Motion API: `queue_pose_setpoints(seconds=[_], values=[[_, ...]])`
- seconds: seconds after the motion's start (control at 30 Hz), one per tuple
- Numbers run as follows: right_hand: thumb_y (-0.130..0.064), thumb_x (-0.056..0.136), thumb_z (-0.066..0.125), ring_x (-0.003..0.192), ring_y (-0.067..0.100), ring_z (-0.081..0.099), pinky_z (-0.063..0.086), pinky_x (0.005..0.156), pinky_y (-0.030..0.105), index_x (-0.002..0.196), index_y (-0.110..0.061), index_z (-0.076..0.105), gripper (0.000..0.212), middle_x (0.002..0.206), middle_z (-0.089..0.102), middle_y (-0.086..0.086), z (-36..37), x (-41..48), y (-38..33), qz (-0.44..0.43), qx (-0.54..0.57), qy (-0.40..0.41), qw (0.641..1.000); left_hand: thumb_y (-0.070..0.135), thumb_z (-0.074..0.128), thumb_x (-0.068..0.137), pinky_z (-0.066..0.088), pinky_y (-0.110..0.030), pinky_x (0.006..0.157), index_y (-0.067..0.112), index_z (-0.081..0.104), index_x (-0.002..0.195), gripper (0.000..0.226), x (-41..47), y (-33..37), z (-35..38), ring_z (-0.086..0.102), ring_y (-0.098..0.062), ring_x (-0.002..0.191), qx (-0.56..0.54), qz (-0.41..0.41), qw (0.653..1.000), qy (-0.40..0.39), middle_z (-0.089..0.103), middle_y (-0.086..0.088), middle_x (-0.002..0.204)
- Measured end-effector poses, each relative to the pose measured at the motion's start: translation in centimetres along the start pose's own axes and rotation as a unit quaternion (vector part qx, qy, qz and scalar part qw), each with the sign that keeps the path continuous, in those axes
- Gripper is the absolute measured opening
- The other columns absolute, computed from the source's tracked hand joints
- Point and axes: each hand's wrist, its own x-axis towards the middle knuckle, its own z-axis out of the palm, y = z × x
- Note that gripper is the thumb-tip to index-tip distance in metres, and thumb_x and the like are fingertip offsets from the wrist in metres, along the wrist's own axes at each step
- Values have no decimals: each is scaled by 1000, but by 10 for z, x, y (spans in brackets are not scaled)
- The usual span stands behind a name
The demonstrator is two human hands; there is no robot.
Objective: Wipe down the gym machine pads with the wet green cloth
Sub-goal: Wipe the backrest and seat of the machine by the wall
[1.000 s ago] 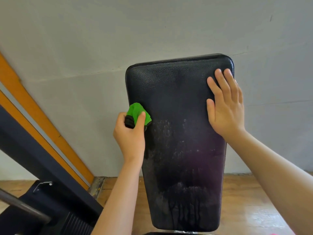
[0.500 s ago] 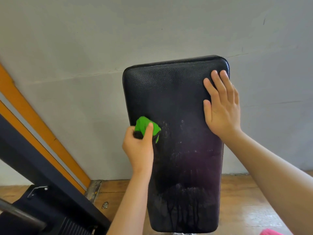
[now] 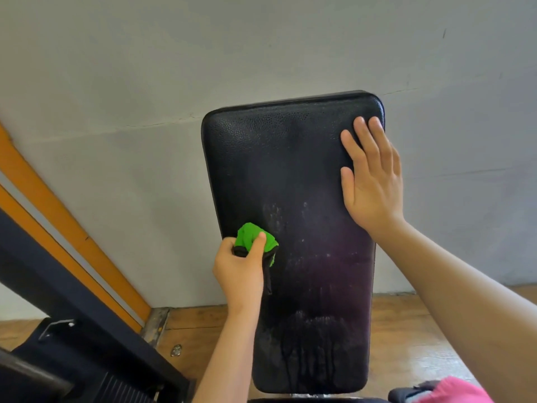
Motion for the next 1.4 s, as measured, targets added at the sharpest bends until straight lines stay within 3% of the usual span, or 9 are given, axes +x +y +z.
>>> queue_pose_setpoints(seconds=[0.13,0.23,0.37,0.5,0.57,0.73,0.97,1.13,1.4], values=[[-16,96,43,145,30,19,33,110,50,146,-14,30,51,155,22,8,0,1,0,-1,-5,2,1000,31,72,83,49,-21,58,6,61,83,27,28,43,7,60,-16,69,-43,53,997,19,63,-5,75],[-17,96,42,145,29,18,34,109,51,146,-14,30,51,155,22,7,-1,0,1,1,-7,0,1000,32,72,83,56,-35,63,9,61,83,26,32,50,13,65,-21,74,-60,15,998,-6,64,-8,78],[-17,96,42,145,30,19,34,109,52,146,-14,30,51,155,23,8,-1,0,1,1,-9,-3,1000,32,72,82,57,-39,64,10,59,81,25,-1,15,12,64,-20,70,2,-29,999,-43,63,-6,74],[-17,97,43,145,30,19,34,110,51,146,-14,31,51,155,27,11,-2,-1,1,3,-9,-1,1000,30,72,83,45,-12,53,12,57,76,24,-19,7,12,57,-9,60,38,14,999,-37,58,0,66],[-18,97,42,145,29,19,33,110,51,146,-14,30,51,155,27,11,-2,-1,0,5,-7,-2,1000,28,72,84,39,-7,53,13,57,77,21,-11,22,11,54,-2,61,32,69,997,-24,57,4,66],[-19,98,41,145,29,19,33,111,50,147,-15,30,50,155,27,10,-1,-1,1,4,0,-3,1000,26,72,84,40,-7,54,11,58,78,21,16,61,20,53,7,62,8,148,989,2,55,9,65],[-21,99,40,146,28,20,32,112,49,147,-16,31,49,155,30,10,-1,-1,2,6,-4,-1,1000,33,72,82,40,-16,48,13,56,71,28,-16,8,20,56,-14,54,67,81,994,-27,55,2,59],[-21,99,40,146,27,20,30,113,47,148,-17,30,50,155,30,10,0,-2,3,6,-5,1,1000,30,72,82,41,-10,53,15,58,75,21,-14,25,20,56,-3,65,36,110,993,-26,58,5,65],[-23,101,38,146,28,21,30,113,47,147,-17,31,47,155,31,10,-1,-2,5,1,-6,0,1000,32,73,82,40,-9,53,13,57,74,26,1,81,54,56,-1,59,27,198,980,-7,55,9,63]])
